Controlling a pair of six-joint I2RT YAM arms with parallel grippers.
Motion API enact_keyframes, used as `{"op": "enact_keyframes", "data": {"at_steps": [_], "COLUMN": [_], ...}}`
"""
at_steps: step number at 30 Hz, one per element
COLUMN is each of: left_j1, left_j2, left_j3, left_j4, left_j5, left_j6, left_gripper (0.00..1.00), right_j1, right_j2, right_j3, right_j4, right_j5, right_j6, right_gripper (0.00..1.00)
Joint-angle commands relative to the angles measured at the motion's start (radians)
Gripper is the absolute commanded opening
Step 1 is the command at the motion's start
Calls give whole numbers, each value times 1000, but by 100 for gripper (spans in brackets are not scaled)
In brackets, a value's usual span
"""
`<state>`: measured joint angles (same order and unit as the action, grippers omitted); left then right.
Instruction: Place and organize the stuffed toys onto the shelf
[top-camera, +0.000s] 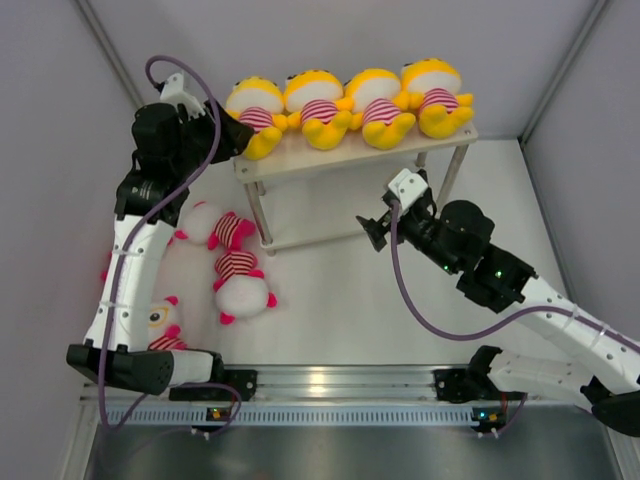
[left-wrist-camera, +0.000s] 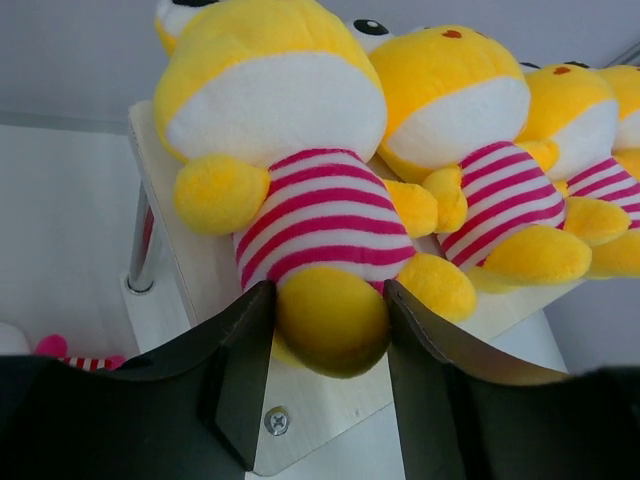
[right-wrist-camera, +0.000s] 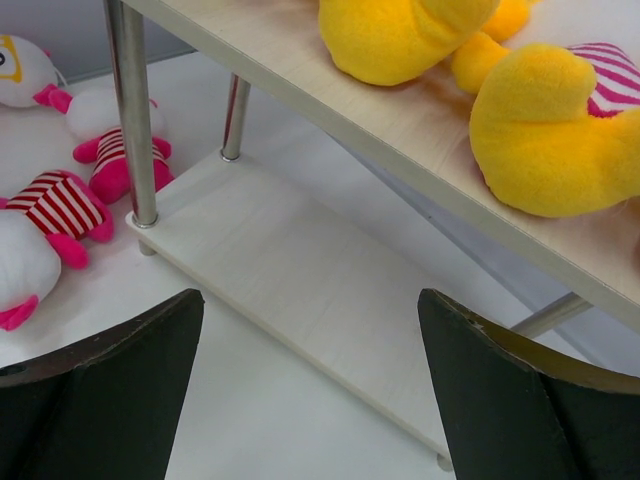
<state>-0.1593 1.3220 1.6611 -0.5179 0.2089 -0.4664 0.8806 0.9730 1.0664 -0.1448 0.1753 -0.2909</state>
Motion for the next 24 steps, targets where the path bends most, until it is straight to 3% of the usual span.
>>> {"op": "enact_keyframes", "data": {"at_steps": [1, 6, 10, 13, 20, 24], "left_j1": [-11, -9, -9, -9, -8, 1], "left_j2": [-38, -62, -79, -95, -153, -288], "left_j3": [-21, -14, -7, -20, -29, -75], "left_j4": [18, 15, 4, 4, -1, -72], "left_j5": [46, -5, -164, -165, -106, -74], "left_j6": [46, 130, 270, 324, 457, 558], "left_gripper": [53, 59, 74, 81, 94, 94], "right_j1": [-12, -11, -12, -11, 3, 113], "right_j2": [-10, -7, 25, 53, 139, 275], "right_j3": [12, 15, 21, 14, -147, -155], "right_j4": [30, 11, -41, -38, 229, 303], "right_j5": [-28, -77, -199, -289, -523, -447], "right_j6": [16, 29, 44, 64, 283, 254], "right_gripper": [89, 90, 91, 91, 91, 97]}}
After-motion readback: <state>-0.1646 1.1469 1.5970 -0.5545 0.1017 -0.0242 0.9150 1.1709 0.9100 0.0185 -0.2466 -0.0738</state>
